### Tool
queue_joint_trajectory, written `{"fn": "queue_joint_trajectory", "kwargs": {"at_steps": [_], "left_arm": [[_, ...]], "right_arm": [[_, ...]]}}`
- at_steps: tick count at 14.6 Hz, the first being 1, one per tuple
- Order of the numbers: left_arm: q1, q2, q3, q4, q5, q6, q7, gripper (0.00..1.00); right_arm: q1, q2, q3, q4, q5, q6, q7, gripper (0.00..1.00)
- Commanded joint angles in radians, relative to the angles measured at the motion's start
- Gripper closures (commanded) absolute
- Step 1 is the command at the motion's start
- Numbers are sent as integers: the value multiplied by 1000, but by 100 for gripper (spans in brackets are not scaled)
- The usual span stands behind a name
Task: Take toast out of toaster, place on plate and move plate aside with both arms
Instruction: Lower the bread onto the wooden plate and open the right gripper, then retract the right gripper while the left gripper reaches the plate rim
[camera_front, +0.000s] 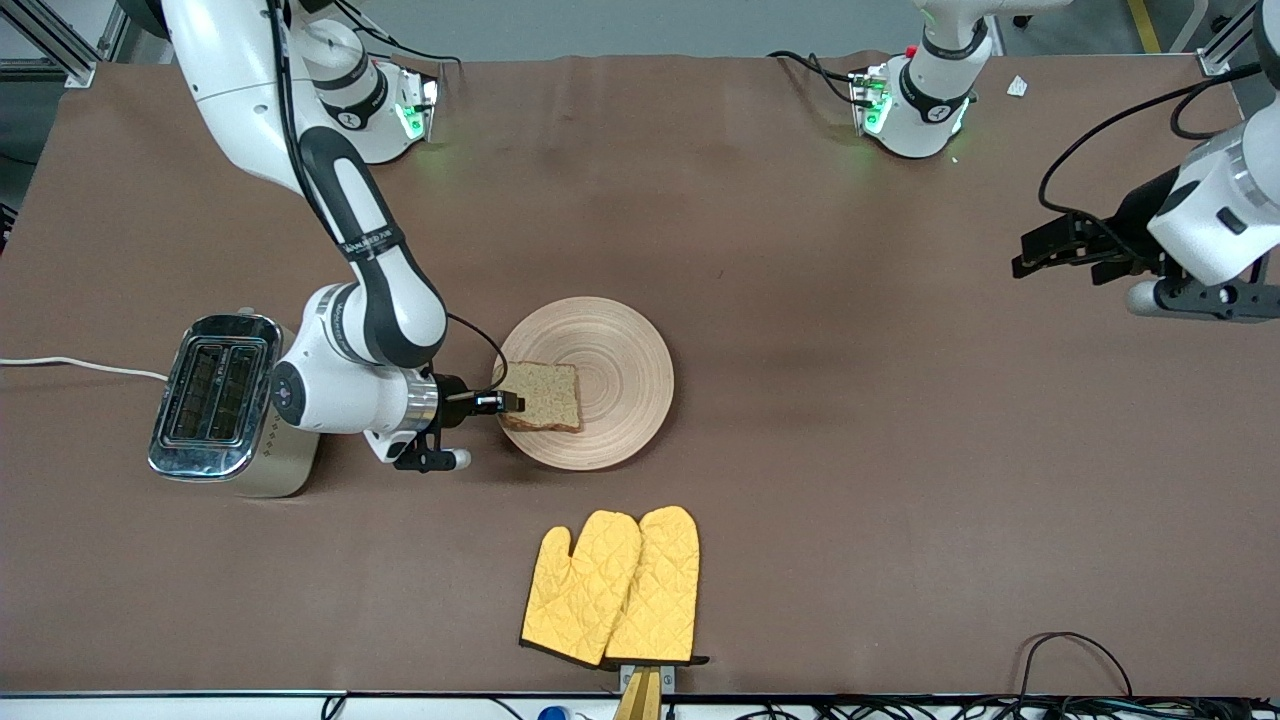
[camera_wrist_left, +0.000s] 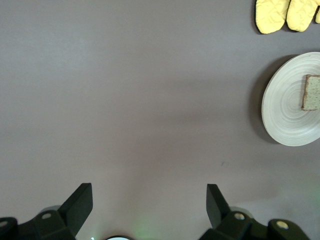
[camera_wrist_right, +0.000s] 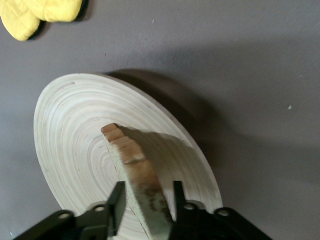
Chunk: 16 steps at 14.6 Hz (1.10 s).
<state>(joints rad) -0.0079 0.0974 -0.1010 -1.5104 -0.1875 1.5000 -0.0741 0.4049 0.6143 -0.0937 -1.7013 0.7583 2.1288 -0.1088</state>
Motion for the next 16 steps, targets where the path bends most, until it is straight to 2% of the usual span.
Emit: {"fn": "queue_joint_trajectory", "kwargs": {"at_steps": [1, 3, 6, 8, 11, 14, 16], "left_arm": [[-1, 31, 1, 10, -82, 14, 19, 0], [-1, 68, 1, 7, -150, 29, 19, 0], [-18, 123, -2, -36, -269, 86, 17, 0], [-26, 143, -17, -95, -355, 185, 19, 0], [-44, 212, -107, -143, -389, 345, 28, 0], [-44, 315, -167, -146, -489, 419, 86, 0], [-46, 370, -212, -166, -549, 500, 141, 0]], "right_arm": [[0, -18, 2, -44, 19, 11, -9, 0], [-20, -28, -4, -46, -10, -18, -14, 0], [-32, -66, -58, -15, -170, -105, -11, 0], [-32, -117, -69, -14, -265, -112, -9, 0], [-41, -206, -112, -23, -306, -116, -9, 0], [-41, -281, -171, -26, -368, -141, -9, 0], [-41, -342, -204, -26, -477, -155, -8, 0]]}}
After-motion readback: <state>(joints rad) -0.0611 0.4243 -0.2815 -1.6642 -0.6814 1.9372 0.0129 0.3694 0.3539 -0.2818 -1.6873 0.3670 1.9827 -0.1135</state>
